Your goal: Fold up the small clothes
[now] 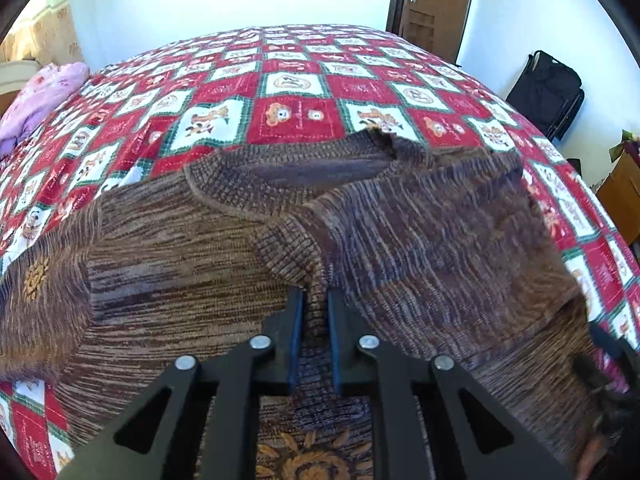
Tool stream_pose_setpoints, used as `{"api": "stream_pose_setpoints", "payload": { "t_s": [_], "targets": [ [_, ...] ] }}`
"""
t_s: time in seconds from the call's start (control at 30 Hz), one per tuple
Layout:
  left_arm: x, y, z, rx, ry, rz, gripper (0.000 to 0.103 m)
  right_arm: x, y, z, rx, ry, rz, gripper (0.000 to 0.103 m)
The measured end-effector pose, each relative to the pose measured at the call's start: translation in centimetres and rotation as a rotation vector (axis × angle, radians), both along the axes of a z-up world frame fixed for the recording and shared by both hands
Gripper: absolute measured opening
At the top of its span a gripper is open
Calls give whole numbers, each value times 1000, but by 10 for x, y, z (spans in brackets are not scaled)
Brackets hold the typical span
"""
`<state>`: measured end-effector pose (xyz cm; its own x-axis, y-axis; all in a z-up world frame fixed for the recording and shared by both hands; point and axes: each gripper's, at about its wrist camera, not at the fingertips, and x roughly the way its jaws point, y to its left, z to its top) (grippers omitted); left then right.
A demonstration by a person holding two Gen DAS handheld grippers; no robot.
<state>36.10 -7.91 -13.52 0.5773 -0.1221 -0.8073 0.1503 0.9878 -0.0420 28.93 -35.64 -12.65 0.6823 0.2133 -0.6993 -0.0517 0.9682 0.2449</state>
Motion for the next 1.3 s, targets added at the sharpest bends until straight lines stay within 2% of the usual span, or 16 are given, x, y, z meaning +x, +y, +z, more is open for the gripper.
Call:
{"api": "stream_pose_setpoints", "payload": {
  "t_s": [0.03, 0.1, 0.17, 0.23, 0.33, 0.4, 0.5, 0.63, 0.8, 0.9, 0.97, 1.07, 1.17, 1.2, 1.23, 1.3],
  "targets": [
    [-2, -2, 0, 25, -17, -6, 22, 0, -6, 11, 24, -20, 2, 75],
    [-6, -7, 0, 88, -54, -21, 41, 8, -15, 33, 32, -52, 7, 75],
    [-7, -7, -2, 99, -67, -23, 42, 35, -22, 50, 48, -27, 18, 73],
    [-8, -6, -4, 95, -72, -21, 42, 66, -20, 56, 17, -6, 28, 56],
    [-12, -7, -5, 99, -87, -13, 42, 118, -11, 45, -24, 61, 54, 39],
    [-14, -6, -6, 99, -96, -12, 42, 152, -2, 28, -35, 111, 78, 37],
    [-15, -6, -7, 93, -103, -19, 42, 190, 10, 6, -116, 114, 46, 30],
    [-15, -4, -8, 75, -98, -21, 42, 216, 12, -6, -177, 86, 21, 30],
    [-15, -3, -9, 60, -99, -21, 42, 212, -8, 8, -97, 79, -17, 30],
    [-15, -2, -9, 50, -97, -17, 43, 182, -26, 23, -32, 74, -55, 31],
    [-15, -1, -9, 43, -97, -17, 43, 159, -23, 29, 13, 65, -3, 31],
    [-15, 0, -8, 37, -97, -13, 51, 116, 1, 28, -55, 55, 93, 31],
    [-15, 3, -7, 41, -97, 10, 67, 88, 26, 6, -141, 134, 207, 31],
    [-15, 4, -7, 37, -97, 18, 73, 80, 32, -3, -217, 150, 221, 31],
    [-16, 6, -7, 32, -93, 26, 75, 68, 38, -2, -290, 105, 228, 31],
    [-17, 14, -6, 15, -86, 51, 77, 61, 39, 1, -315, 135, 228, 31]
  ]
}}
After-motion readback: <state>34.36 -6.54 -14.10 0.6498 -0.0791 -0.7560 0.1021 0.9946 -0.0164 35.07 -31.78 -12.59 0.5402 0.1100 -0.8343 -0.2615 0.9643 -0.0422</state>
